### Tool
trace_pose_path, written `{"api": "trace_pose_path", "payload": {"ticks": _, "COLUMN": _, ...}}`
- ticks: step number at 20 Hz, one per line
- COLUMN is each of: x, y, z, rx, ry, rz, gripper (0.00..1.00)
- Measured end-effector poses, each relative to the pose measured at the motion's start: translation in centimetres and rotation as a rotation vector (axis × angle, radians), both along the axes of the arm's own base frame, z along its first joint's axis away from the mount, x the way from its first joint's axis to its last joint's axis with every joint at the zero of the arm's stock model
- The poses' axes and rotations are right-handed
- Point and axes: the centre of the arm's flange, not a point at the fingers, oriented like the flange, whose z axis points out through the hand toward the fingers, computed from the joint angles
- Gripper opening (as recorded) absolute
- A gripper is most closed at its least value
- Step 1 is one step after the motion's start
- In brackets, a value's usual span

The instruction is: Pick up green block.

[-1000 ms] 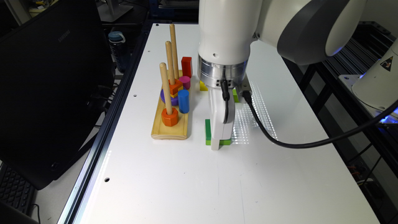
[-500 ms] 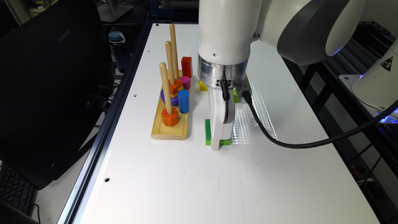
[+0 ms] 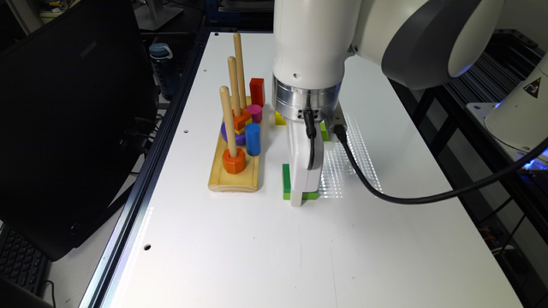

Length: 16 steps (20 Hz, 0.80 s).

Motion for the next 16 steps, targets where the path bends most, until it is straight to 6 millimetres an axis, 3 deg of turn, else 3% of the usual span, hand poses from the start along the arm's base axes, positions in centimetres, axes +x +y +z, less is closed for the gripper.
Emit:
{"api": "trace_pose_path", "payload": {"ticks": 10, "x": 0.2, "y": 0.1, "z": 0.9, "rx": -0.003, "ry": -0.014, "rz": 0.002, "gripper": 0.00}}
{"api": "trace_pose_path", "payload": {"ticks": 16, "x": 0.3, "y": 0.6, "z": 3.2, "rx": -0.018, "ry": -0.024, "rz": -0.002, "gripper": 0.00}}
